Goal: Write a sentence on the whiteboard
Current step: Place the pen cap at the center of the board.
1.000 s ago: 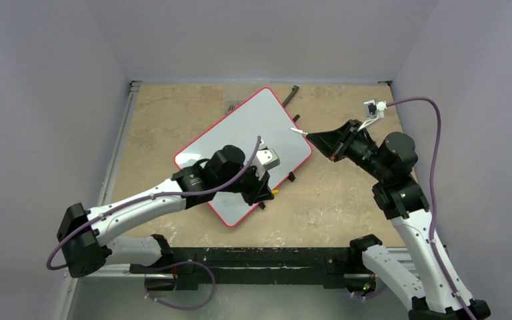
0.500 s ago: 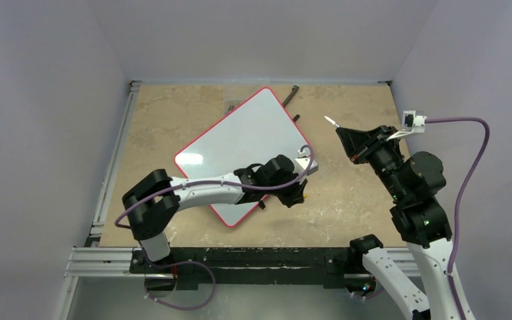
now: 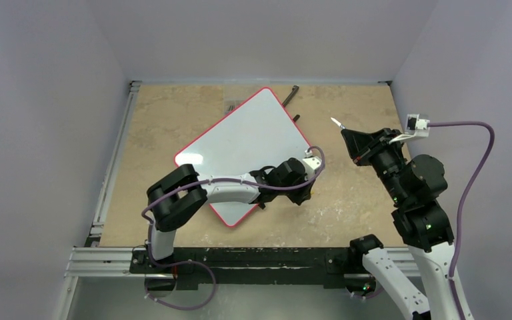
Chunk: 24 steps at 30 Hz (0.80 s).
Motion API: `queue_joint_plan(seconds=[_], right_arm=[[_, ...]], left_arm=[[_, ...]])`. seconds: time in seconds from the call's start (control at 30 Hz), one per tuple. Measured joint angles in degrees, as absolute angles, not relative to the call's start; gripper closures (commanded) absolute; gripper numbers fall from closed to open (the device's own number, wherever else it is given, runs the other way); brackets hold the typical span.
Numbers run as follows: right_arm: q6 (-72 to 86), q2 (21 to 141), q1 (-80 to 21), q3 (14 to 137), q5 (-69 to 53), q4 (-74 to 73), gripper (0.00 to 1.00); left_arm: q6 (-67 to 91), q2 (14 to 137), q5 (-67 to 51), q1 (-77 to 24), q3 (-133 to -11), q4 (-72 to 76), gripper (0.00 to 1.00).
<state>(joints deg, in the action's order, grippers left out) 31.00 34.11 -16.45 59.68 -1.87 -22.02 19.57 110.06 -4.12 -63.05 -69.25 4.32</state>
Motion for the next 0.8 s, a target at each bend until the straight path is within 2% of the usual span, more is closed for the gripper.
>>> queue_joint_plan(seconds=[0.17,0.3,0.5,0.57,0.63,0.7,0.73,0.8], right_arm=[[30.83,34.15,-16.45,59.66,-1.85,-22.04,1.0],[30.83,34.24,-16.45,59.66,-1.87,-22.04,1.0],[30.83,34.76,-16.45,59.66,-1.93,-22.09,1.0],[30.83,34.87,-16.45,59.66,-1.98,-22.2,1.0],[30.83,34.87,-16.43,59.66,-1.98,-22.37,1.0],[30.83,34.87,-16.45,59.66,-1.98,-22.39,1.0],[30.83,34.87,-16.43,59.66,-1.98,-22.41,1.0],[30.83,34.87,-16.43,59.68,-1.98,-22.52,1.0]], left_arm=[[20.03,110.48,-3.6,-63.05,-70.22,4.84,0.73],[20.08,110.5,-3.38,-63.05,-70.43,5.04,0.6],[20.36,110.5,-3.18,-63.05,-70.94,4.56,0.49],[20.25,110.48,-3.18,-63.05,-71.18,4.56,0.38],[20.1,110.37,-3.18,-63.05,-71.26,4.47,0.18],[19.9,109.73,-3.18,-63.05,-71.26,3.33,0.05],[19.86,109.25,-3.18,-63.07,-71.26,2.79,0.01],[19.79,107.2,-3.09,-63.07,-71.22,1.06,0.0]])
